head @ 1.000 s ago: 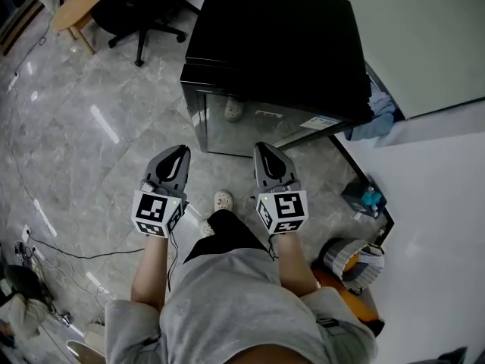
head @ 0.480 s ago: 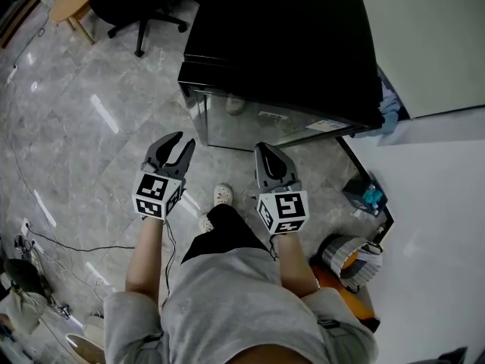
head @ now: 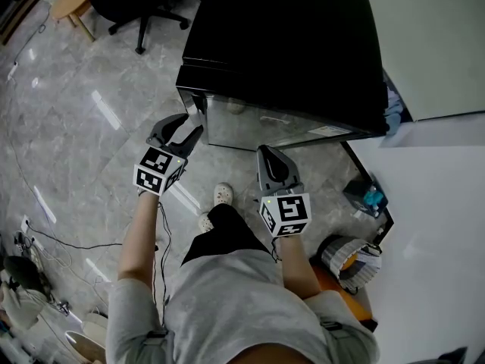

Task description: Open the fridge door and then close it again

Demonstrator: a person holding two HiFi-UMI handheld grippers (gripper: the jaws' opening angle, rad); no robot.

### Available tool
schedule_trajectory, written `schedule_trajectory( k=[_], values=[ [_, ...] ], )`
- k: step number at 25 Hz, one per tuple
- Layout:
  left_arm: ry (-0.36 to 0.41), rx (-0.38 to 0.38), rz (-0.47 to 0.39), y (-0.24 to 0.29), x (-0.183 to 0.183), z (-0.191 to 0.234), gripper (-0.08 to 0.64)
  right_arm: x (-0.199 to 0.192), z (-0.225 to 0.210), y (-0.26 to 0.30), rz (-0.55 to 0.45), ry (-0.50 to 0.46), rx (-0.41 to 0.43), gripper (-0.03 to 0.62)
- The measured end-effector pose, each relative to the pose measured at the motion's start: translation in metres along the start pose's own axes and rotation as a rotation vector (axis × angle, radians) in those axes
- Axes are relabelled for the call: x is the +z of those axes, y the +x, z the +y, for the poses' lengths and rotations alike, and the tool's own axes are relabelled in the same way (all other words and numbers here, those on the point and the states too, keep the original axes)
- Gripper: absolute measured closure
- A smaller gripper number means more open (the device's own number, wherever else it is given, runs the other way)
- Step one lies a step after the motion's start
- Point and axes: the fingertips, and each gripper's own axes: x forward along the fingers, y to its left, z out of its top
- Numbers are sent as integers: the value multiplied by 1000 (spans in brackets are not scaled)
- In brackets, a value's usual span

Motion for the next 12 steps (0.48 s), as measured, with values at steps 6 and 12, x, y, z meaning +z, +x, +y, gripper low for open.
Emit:
schedule_trajectory(
  k=[6, 12],
  values=[
    [28, 1, 12, 8, 4, 5, 391, -1, -6, 4, 7, 2, 3, 568],
    [33, 13, -7, 15, 4, 7, 394, -3, -11, 7, 8, 5, 9, 568]
  ],
)
